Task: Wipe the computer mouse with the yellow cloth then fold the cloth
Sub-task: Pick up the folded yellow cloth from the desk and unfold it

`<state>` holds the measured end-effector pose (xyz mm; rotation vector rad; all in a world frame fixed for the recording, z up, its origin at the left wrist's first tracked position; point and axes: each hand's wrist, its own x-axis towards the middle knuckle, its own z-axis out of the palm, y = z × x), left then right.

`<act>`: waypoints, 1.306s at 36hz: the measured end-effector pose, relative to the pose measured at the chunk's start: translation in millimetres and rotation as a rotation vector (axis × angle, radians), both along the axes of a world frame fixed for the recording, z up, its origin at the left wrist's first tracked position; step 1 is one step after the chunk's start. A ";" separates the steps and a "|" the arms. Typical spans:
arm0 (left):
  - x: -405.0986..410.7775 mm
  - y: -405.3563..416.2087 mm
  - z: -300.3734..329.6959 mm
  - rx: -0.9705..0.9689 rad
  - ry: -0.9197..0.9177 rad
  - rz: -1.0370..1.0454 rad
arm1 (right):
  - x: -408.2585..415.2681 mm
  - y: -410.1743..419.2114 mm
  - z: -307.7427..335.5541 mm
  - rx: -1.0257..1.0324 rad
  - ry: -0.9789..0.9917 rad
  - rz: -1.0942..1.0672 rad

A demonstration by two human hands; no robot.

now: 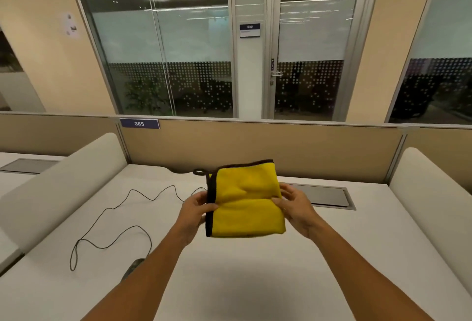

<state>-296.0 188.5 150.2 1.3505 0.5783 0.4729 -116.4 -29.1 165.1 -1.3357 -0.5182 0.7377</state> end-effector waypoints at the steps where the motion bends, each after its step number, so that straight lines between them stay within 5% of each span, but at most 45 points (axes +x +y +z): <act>1: -3.6 4.7 4.9 0.020 -0.040 -0.002 | -2.6 3.2 4.1 0.034 -0.007 -0.009; 7: -23.9 35.8 19.3 0.065 -0.234 -0.099 | -20.6 27.2 10.5 0.072 -0.036 -0.047; 17: -33.0 82.9 4.5 0.063 -0.200 -0.184 | -46.0 59.5 3.3 -0.010 -0.049 -0.118; 26: -43.0 81.7 6.9 0.286 0.135 -0.375 | -53.8 66.1 1.6 0.002 -0.013 -0.051; 30: -44.9 69.3 16.8 0.375 0.242 -0.534 | -53.6 67.4 5.2 0.027 0.080 -0.057; 38: -38.9 53.1 46.1 0.569 0.297 -0.489 | -53.5 69.1 -26.5 -0.215 0.356 0.014; 47: -28.0 42.3 57.1 0.590 0.226 -0.334 | -84.2 73.9 -65.5 0.166 0.848 -0.039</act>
